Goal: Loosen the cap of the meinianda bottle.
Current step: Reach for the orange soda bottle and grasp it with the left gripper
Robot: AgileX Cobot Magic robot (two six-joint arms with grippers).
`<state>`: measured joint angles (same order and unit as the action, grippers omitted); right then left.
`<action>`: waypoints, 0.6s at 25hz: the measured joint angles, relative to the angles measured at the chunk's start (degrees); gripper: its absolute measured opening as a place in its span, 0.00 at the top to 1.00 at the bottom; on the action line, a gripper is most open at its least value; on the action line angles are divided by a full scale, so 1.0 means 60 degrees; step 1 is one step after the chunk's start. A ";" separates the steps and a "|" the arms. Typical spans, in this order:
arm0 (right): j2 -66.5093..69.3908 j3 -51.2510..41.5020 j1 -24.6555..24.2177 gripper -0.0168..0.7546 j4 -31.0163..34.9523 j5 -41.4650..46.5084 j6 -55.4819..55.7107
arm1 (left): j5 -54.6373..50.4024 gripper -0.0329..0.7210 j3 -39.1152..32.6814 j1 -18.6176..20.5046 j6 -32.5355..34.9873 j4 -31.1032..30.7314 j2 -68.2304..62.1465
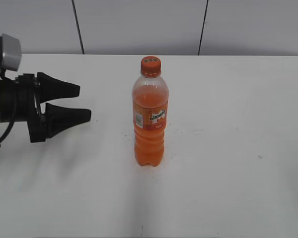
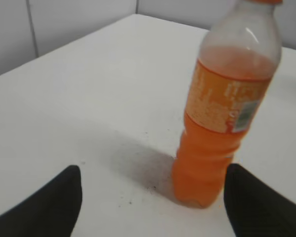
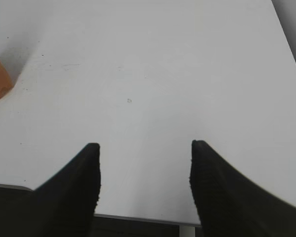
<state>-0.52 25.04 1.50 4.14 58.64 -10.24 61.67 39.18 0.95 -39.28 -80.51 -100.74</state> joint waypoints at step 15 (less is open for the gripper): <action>0.0000 0.0000 0.0000 0.41 0.0000 0.0000 0.0000 | 0.0465 0.24 0.2212 -0.1922 0.0116 -0.1084 -0.2504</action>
<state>-0.52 25.04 1.50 4.14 58.64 -10.24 64.46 52.45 -10.58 -38.59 -87.01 -115.76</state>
